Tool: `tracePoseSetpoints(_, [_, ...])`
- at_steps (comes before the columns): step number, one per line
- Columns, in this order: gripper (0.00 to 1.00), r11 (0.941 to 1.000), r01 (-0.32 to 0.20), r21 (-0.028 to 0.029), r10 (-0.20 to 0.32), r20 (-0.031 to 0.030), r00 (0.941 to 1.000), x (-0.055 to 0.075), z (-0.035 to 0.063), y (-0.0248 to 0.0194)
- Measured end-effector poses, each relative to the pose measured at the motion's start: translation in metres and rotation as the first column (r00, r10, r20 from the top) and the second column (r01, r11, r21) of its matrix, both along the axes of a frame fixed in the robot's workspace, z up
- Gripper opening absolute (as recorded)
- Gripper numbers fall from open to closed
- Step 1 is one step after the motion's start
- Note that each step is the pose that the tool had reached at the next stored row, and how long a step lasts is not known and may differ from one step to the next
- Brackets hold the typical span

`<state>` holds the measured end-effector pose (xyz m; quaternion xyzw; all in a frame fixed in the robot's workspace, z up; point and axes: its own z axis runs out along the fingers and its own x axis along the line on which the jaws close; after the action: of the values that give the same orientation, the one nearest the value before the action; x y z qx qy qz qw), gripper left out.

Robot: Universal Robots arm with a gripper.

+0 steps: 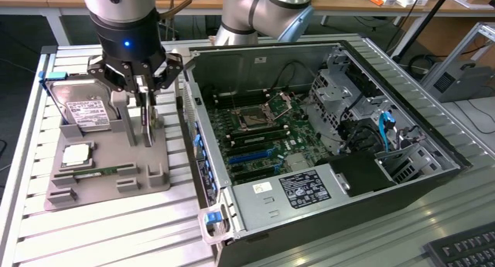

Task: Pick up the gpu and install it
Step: 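Pick up the gpu and move the gpu toward the slot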

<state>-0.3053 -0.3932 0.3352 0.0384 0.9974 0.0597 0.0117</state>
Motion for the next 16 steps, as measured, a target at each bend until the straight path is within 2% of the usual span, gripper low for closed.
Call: tracePoseSetpoints(16, [0.27,1.0,0.0,0.0065,0.0,-0.0001,1.0,0.0,0.0111,0.0])
